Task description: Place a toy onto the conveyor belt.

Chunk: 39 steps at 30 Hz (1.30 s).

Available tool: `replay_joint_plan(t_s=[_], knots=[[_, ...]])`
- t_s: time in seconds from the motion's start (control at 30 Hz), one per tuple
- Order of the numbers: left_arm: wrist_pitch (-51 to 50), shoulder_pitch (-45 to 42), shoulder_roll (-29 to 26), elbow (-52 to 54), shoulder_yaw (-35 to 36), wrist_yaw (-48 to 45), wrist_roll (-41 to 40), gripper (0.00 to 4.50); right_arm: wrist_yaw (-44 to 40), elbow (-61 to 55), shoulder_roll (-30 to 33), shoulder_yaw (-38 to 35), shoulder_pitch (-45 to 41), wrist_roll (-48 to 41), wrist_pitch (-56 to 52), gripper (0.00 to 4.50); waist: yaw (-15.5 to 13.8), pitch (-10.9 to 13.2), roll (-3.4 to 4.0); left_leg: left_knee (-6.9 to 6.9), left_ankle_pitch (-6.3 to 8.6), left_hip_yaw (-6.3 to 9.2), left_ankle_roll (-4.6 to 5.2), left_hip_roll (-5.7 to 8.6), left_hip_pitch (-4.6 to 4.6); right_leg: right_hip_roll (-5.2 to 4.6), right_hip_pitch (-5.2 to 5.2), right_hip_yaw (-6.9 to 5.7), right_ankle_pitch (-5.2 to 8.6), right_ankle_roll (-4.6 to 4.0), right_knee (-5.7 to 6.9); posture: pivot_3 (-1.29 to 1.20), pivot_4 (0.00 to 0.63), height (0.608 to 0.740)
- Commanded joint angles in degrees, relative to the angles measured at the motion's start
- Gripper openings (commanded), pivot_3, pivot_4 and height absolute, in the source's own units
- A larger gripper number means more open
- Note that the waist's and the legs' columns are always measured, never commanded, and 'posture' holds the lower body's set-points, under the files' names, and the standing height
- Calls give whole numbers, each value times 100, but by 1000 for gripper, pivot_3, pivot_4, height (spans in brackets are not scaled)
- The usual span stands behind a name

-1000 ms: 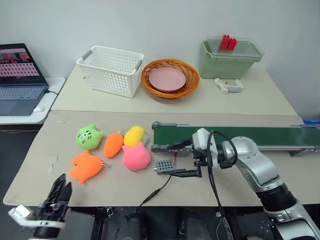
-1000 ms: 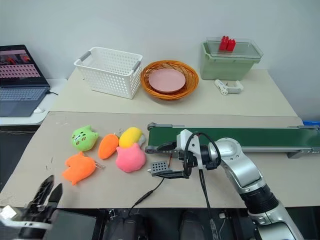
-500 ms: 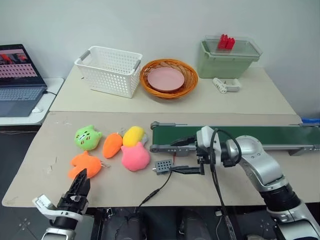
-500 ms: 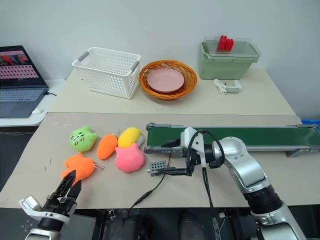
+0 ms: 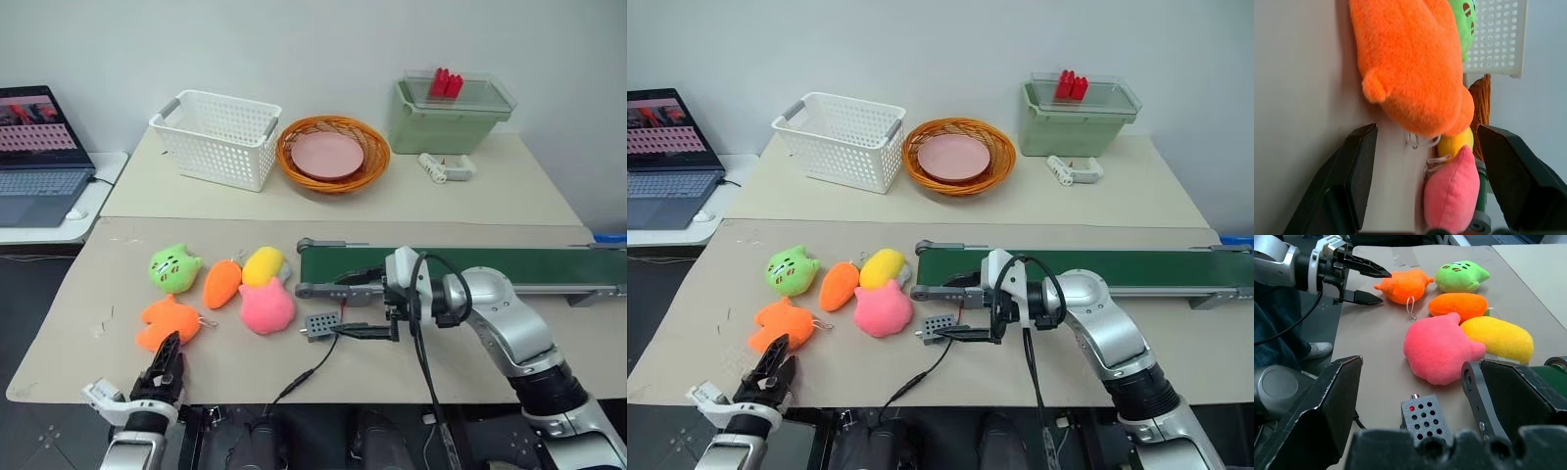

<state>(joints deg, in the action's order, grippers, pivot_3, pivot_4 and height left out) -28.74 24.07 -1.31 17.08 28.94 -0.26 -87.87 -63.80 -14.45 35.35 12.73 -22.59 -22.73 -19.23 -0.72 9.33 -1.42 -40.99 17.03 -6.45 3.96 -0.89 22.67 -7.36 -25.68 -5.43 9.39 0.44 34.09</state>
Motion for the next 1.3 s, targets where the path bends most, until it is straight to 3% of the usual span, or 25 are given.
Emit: replay_joint_plan(t_s=[0.03,0.6,0.63,0.7,0.9,1.13,1.3], knots=[[175,-211,-153,-69,201,182,41,3426,81,-237,-8,-202,-34,-78,25,4500,1,0,0,0,0,0,0,0,0,0,0,0,0,0,0,0,150,740],[209,-773,-379,-595,283,426,300,3426,262,-182,-29,-218,-77,-40,46,4500,2,0,1,3,-2,2,-6,-2,-38,2,39,-2,-1,4,-1,0,150,740],[210,-774,-371,-615,280,403,322,2912,267,-184,-28,-217,-78,-45,43,4500,3,-1,2,4,-1,2,-7,-3,-40,1,40,-2,-1,4,-1,0,150,740],[206,-762,-353,-644,262,335,376,2365,276,-176,-13,-220,-69,-24,72,4500,3,-1,2,4,-1,2,-7,-4,-40,1,40,-2,0,5,-1,0,150,740],[206,-887,-386,-1005,319,135,493,142,313,-162,-6,-256,-72,-20,78,4500,-15,-5,16,4,0,1,-5,-3,-39,0,41,-3,0,4,-2,0,150,740],[402,-1058,-315,-1056,377,-49,751,142,299,-44,-20,-262,-124,17,114,4500,-20,-23,52,14,-3,2,-18,-5,-59,0,50,-5,22,35,4,0,150,740],[909,-1047,7,6,513,140,839,142,246,155,-45,-241,-208,54,176,4500,0,-11,29,12,-3,2,-12,-5,-45,-1,42,-5,1,2,-2,0,150,740]])
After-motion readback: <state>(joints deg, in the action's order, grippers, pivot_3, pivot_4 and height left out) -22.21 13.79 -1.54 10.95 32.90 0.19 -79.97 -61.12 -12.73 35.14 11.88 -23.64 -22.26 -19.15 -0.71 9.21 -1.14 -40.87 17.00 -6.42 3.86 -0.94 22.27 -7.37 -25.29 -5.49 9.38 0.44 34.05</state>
